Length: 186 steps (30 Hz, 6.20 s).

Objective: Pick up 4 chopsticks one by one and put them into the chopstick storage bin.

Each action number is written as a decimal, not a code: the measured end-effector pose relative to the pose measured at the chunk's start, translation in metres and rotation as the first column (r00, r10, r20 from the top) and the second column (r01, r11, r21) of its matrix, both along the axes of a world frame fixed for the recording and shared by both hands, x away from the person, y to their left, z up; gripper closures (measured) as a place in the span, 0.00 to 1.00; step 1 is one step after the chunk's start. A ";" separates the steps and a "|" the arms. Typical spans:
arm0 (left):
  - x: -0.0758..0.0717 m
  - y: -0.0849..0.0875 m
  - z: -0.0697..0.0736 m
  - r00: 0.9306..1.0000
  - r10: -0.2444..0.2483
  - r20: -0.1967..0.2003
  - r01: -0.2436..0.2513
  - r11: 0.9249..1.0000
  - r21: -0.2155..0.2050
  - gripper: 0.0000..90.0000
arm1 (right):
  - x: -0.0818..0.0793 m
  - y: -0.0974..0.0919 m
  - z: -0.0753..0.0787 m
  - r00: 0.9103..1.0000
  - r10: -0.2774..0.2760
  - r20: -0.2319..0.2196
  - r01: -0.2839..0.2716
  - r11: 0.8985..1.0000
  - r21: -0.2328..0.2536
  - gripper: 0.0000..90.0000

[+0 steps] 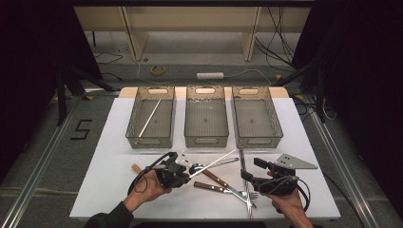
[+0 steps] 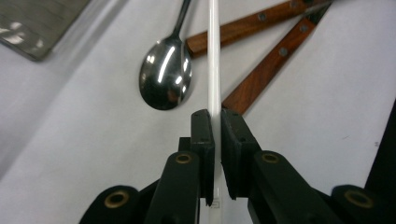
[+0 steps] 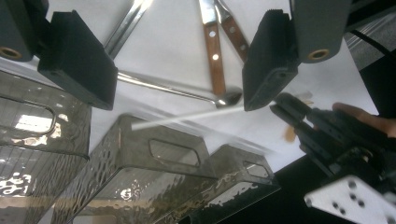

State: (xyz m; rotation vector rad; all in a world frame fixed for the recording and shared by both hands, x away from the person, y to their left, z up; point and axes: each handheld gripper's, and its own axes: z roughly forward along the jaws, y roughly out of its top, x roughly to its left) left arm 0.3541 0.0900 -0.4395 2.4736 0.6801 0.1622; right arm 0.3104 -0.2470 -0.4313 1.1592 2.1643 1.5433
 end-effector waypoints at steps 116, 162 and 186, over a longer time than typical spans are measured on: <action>0.155 0.133 0.014 0.754 0.656 -0.035 -0.651 0.739 -0.173 0.72 | 0.003 -0.003 -0.004 1.000 -0.007 -0.027 0.007 1.000 0.011 0.31; -0.007 0.105 0.019 0.864 0.499 0.066 -0.433 0.803 -0.409 0.22 | 0.040 0.020 -0.018 0.915 -0.203 -0.349 0.041 0.907 -0.419 0.68; -0.029 0.097 0.016 0.882 0.461 0.101 -0.386 0.828 -0.407 0.20 | 0.044 0.026 -0.027 0.888 -0.209 -0.410 0.007 0.896 -0.443 0.80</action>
